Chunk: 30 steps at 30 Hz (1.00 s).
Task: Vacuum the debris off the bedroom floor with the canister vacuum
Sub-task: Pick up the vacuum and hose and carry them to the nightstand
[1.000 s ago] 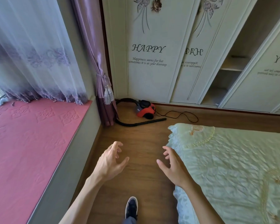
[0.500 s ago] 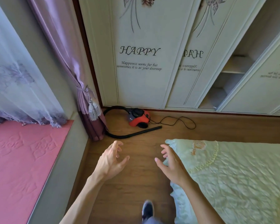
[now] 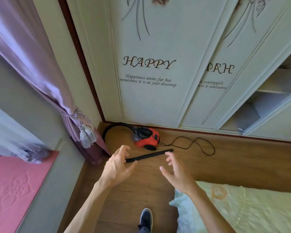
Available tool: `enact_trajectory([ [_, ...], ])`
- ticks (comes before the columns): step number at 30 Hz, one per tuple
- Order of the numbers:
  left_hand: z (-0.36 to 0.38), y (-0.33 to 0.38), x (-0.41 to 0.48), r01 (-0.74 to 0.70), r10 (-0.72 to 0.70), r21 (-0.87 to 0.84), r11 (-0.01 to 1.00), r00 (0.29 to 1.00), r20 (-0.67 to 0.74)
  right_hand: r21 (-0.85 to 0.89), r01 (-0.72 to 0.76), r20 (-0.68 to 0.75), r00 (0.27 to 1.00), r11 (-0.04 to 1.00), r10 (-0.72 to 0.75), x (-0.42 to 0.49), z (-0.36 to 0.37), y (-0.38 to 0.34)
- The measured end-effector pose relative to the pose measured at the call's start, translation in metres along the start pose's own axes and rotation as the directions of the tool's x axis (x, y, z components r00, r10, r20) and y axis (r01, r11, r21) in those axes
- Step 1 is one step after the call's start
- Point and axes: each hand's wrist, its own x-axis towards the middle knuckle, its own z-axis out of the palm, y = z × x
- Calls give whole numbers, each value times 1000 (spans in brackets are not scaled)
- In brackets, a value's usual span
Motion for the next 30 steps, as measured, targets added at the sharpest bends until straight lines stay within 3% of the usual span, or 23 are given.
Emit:
enact_trajectory([
  [18, 22, -16, 206, 143, -143, -20, 990, 989, -34, -108, 158, 182, 974, 982, -137, 245, -48, 14],
  [30, 38, -36, 297, 256, -259, -99, 962, 966, -16, -132, 125, 343, 937, 983, -73, 363, -62, 23],
])
